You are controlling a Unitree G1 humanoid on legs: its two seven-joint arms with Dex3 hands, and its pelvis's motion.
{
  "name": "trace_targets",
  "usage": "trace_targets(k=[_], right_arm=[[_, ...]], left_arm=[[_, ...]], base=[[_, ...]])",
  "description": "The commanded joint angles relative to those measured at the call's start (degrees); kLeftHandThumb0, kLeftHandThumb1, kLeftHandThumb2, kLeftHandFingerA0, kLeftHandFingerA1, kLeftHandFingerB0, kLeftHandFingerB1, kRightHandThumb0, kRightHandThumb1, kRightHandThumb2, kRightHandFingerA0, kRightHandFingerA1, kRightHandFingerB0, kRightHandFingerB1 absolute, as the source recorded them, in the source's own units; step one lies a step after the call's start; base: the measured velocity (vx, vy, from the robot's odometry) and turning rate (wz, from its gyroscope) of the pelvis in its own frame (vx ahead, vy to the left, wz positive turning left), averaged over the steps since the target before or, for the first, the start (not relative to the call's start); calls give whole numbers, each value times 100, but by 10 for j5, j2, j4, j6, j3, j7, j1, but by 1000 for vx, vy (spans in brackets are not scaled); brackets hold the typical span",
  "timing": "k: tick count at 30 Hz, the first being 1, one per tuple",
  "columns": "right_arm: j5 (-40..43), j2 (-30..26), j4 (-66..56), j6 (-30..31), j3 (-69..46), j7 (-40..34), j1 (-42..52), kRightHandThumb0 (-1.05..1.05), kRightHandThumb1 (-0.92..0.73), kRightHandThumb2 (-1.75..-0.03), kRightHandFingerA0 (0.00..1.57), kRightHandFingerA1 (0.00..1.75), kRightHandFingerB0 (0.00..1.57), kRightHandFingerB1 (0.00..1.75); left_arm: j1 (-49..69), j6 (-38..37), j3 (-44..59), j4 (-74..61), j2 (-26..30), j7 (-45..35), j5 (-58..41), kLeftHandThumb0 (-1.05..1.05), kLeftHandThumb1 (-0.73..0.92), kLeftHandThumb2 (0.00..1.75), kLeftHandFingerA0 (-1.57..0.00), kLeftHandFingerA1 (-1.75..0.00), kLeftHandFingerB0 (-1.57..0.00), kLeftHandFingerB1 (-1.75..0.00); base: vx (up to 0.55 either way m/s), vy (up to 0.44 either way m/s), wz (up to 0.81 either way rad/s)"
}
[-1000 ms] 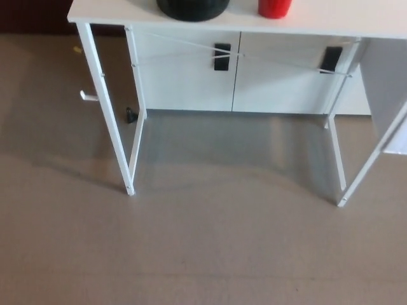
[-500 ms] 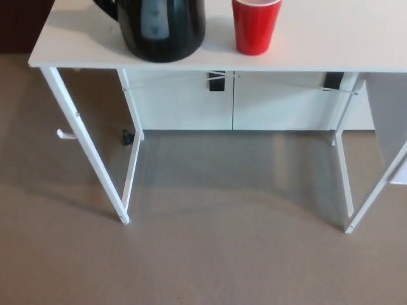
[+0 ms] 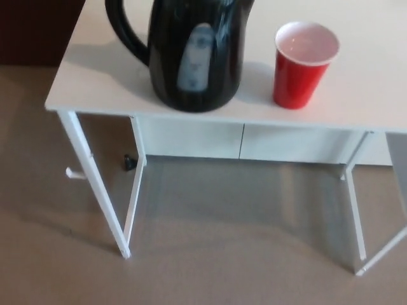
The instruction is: The robot walk towards a table in front and uses its left hand to pick up the pot from the base and pour water to the cup on the right hand side
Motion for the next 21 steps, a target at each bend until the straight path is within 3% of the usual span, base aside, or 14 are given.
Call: trace_targets(k=[1, 13, 21], right_arm=[[2, -5, 4, 0, -2, 0, 2, -59, -45, -75, 18, 49, 6, 42], [1, -3, 3, -1, 2, -4, -1, -57, -46, -75, 20, 51, 6, 42], [0, -3, 1, 9, 3, -15, -7, -57, -46, -76, 22, 51, 9, 43]], left_arm=[[2, -3, -4, 0, 6, -1, 7, -12, 28, 104, -14, -69, 0, -59], [-2, 2, -8, 0, 7, 6, 8, -14, 28, 102, -12, -67, 0, -59], [-10, 5, -10, 0, 9, 3, 8, -10, 30, 103, -13, -67, 0, -59]], base=[[259, -136, 6], [245, -136, -1], [209, 124, -5]])
